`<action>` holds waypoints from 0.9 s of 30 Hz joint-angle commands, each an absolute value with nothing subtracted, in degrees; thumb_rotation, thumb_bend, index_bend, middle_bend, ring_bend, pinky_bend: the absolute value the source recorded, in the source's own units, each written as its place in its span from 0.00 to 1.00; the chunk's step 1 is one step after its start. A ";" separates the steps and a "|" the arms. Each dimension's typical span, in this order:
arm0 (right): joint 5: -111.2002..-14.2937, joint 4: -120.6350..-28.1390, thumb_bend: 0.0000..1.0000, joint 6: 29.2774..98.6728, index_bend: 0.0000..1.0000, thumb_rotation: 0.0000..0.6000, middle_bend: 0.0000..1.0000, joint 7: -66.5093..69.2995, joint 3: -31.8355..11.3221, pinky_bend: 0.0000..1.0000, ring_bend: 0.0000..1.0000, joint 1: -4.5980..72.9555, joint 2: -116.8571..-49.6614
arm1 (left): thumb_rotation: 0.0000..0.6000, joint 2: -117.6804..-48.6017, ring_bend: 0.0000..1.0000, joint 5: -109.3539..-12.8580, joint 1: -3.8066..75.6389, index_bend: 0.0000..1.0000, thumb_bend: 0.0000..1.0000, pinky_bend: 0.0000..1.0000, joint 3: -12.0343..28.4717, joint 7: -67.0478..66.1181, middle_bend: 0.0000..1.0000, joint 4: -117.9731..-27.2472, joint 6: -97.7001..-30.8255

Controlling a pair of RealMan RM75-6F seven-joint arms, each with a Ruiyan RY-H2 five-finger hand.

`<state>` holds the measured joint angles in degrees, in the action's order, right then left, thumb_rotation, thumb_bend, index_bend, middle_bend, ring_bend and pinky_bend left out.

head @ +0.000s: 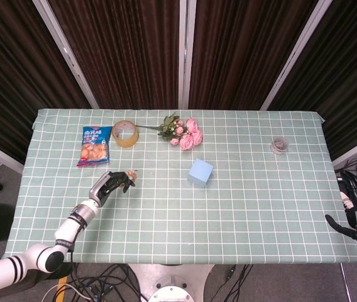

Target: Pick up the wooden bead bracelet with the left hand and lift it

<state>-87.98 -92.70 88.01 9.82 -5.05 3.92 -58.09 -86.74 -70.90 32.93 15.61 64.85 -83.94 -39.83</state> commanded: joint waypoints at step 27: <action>-88.03 -92.23 0.10 87.83 0.00 1.00 0.08 10.33 -5.06 0.00 0.00 4.11 -58.32 | 0.41 -85.97 0.41 -71.32 32.18 0.64 0.74 0.02 16.06 65.23 0.71 -85.10 -39.37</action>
<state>-88.02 -92.23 87.83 10.33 -5.06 4.11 -58.32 -85.95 -71.30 32.19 16.08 65.22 -85.09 -39.34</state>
